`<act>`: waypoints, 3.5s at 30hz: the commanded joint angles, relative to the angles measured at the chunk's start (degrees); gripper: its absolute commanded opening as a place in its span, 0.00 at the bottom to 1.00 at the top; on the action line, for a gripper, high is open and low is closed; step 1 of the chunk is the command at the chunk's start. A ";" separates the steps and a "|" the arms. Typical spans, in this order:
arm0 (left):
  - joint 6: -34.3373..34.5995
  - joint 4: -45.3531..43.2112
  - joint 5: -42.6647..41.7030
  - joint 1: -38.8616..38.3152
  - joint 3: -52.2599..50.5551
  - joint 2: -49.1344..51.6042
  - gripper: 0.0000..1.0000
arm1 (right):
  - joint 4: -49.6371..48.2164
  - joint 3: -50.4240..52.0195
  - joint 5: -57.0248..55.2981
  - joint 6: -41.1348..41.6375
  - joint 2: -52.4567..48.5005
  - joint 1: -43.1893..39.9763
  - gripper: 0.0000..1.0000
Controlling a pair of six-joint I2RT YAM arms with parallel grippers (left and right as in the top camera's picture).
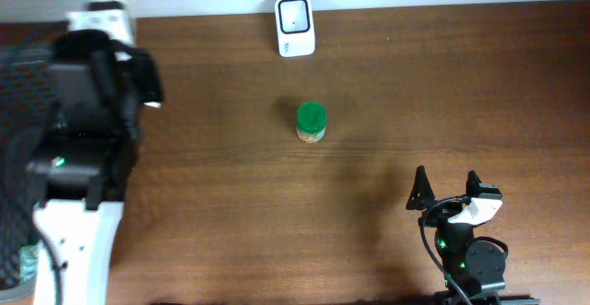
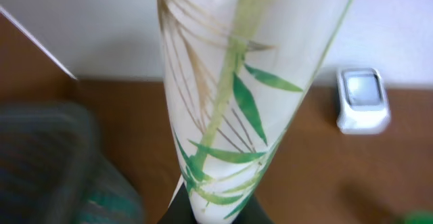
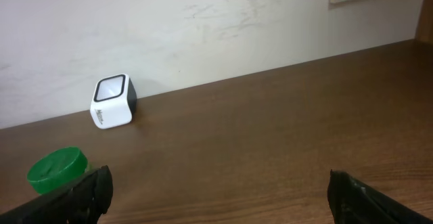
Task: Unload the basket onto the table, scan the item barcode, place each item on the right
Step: 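Place the white tube on the table beside the jar, then reach into the basket and grasp the green 3M glove package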
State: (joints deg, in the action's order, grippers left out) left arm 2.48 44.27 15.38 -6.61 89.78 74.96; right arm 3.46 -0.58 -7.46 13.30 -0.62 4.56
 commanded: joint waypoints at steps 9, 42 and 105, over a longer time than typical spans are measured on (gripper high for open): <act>17.09 12.44 -5.18 -9.29 1.25 15.80 0.00 | 0.46 0.26 0.13 -0.39 0.44 0.31 0.98; 25.33 8.07 -18.16 -17.99 1.25 41.29 0.44 | 0.46 0.26 0.13 -0.39 0.44 0.31 0.98; -6.12 1.29 -16.52 45.18 -11.21 24.09 0.82 | 0.46 0.26 0.13 -0.39 0.44 0.31 0.98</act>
State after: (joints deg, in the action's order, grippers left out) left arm 3.40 47.20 -0.21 38.39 79.68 98.00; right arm 3.46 -0.58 -7.49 13.26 -0.62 4.56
